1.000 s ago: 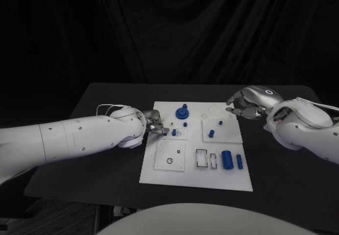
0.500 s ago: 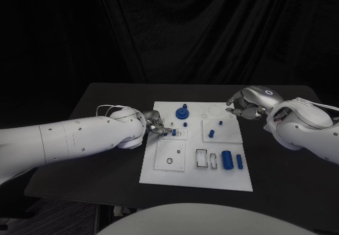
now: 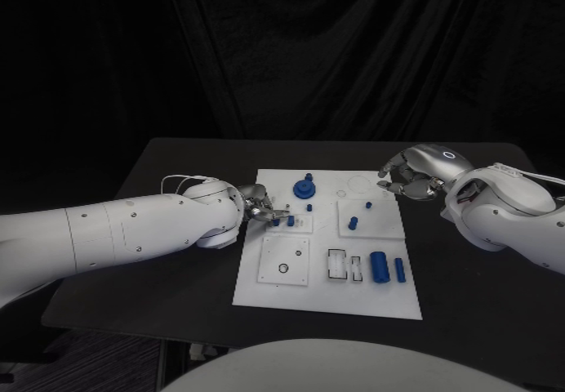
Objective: Assemble the parts on the task board
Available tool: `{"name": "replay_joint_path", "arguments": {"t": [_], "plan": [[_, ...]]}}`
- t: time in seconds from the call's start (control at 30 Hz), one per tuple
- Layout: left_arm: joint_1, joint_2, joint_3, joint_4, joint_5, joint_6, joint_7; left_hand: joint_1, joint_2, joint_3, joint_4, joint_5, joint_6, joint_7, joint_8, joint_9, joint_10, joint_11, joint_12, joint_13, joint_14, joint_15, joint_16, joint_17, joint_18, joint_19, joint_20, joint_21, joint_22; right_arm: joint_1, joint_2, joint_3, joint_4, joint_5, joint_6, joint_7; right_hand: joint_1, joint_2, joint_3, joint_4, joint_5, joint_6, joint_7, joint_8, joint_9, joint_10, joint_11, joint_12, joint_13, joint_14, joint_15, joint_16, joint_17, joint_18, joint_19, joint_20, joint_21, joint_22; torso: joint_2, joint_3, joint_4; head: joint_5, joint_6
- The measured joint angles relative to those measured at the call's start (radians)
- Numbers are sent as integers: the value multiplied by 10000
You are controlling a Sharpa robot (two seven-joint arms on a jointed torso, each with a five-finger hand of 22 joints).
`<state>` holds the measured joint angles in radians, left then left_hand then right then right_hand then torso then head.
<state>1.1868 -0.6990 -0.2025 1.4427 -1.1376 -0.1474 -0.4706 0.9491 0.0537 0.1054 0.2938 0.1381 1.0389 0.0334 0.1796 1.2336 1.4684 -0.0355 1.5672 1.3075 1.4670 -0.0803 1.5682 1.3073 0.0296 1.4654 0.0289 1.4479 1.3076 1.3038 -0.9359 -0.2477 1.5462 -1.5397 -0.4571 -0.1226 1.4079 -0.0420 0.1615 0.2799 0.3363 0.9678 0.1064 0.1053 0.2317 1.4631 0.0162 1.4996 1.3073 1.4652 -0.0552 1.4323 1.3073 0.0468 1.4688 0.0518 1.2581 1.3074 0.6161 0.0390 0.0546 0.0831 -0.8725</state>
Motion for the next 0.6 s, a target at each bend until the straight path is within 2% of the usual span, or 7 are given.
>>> {"name": "replay_joint_path", "arguments": {"t": [0.2, 0.37, 0.47, 0.6], "plan": [[-14, -14, -8, 5, 5, -80, 33, -291, 187, -275, 6, 0, 14, -15, 0, 88, 0, 0, 0, 0, 0, 0, 0, 0, 0, 0, 0, 0, 0, -1, -7, 0, 1, 0, 34, -22, 0, 0, 0, 0, 0, 0, 0, 0, 0, 0, 0, 0, 0, 0, 0, 0, 0, 1, 0, 0, 0, 0, 1, 0, -1, 17, 0], [-23, -53, -18, 0, 8, -172, 71, -725, 483, -714, 12, 387, 15, -15, 101, 291, 0, 0, 0, 0, 0, 0, 0, -1, 2, 0, 0, 0, 0, -1, -10, 0, 6, 0, 58, -38, 0, 0, 0, 0, 0, 0, 0, 0, 0, 0, 0, 0, 0, 0, 0, 0, 0, 1, 0, 0, 0, -1, 1, 1, -4, 33, 0], [-34, -86, -26, -13, 8, -241, 119, -1032, 657, -1063, 13, 370, 15, -15, 164, 440, 0, 0, 0, 0, 0, 0, 0, 0, 1, 0, 0, 0, -1, -1, -11, 0, 7, 1, 70, -46, 0, 0, 0, 0, 0, 0, 0, 0, -4, 0, 0, -40, 0, 0, 0, 0, 0, 1, 0, 0, 0, -1, 1, 1, -4, 34, 0], [-49, -107, -40, -21, 8, -328, 216, -1344, 950, -1488, 10, 22, 15, -15, 230, 621, 0, 0, 0, 0, 0, 0, 0, 4, 1, 0, 0, 0, -1, -1, -16, 0, 9, 1, 87, -58, 0, 0, 0, 0, -1, 0, 1, 0, -10, 0, 0, -39, 0, 0, 0, 0, 0, 0, 0, 0, 0, -1, 3, 3, -4, 33, 0]]}}
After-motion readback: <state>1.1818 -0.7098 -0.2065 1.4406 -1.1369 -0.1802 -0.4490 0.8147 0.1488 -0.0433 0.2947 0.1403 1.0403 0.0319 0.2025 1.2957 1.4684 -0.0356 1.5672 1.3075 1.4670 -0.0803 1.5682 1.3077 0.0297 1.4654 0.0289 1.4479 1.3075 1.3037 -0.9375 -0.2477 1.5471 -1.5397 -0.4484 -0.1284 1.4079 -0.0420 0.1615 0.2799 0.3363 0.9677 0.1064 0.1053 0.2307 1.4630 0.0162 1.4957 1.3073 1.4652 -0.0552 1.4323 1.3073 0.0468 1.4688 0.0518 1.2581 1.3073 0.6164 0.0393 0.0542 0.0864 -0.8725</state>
